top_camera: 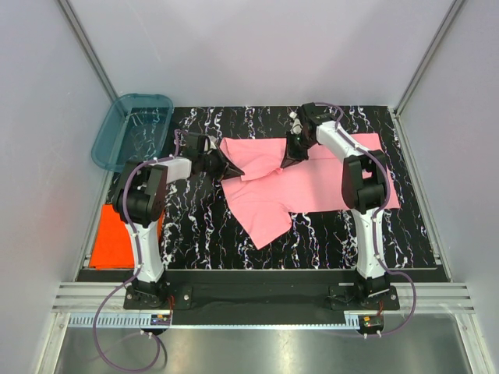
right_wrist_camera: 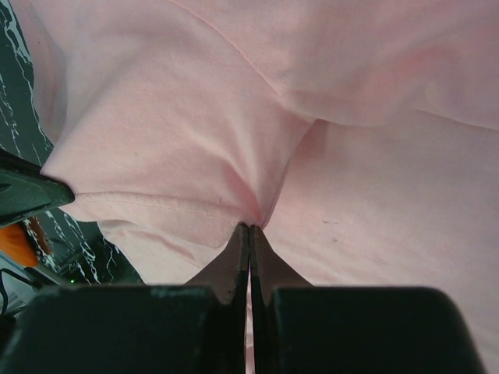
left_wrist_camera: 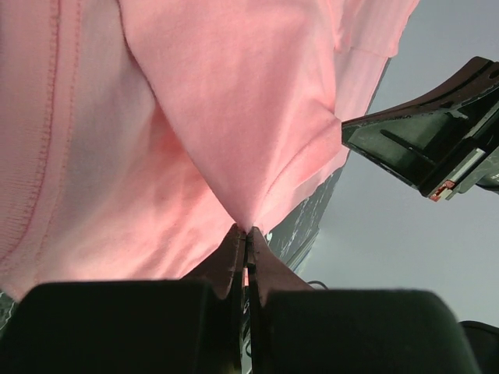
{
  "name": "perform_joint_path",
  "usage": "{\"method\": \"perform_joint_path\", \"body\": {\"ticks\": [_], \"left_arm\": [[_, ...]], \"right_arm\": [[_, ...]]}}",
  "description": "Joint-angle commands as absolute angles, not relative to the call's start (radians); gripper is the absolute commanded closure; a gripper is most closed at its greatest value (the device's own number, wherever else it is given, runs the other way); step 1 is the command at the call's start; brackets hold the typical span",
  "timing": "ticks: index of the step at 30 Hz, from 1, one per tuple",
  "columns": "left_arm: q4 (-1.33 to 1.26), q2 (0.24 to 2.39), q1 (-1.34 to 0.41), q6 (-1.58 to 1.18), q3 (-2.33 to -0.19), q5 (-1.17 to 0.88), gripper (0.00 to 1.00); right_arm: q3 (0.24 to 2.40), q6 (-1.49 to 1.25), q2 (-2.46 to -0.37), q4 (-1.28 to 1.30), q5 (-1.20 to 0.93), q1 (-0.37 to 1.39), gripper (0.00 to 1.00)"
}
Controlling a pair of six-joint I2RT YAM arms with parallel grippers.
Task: Fold and stack the t-shirts
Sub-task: Fold the tshirt
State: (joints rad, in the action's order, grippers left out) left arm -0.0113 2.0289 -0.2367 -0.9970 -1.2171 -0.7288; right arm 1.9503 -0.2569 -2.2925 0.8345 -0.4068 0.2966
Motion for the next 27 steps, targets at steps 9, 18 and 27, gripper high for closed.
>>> {"method": "perform_joint_path", "body": {"ticks": [9, 18, 27], "left_arm": [[0.018, 2.029, -0.233, -0.966, -1.239, -0.741, 0.99], [0.098, 2.034, -0.233, -0.916, -1.267, -0.713, 0.93], [0.327, 1.950, -0.207, -0.680, -1.350, -0.631, 0.69]], "right_arm": [[1.939, -0.250, -2.261, 0.824, -0.460, 0.298, 1.00], [1.888, -0.333, -2.264, 0.825, -0.509, 0.298, 1.00], [1.879, -0.370, -2.188, 0.865, -0.431, 0.192, 0.55]]}}
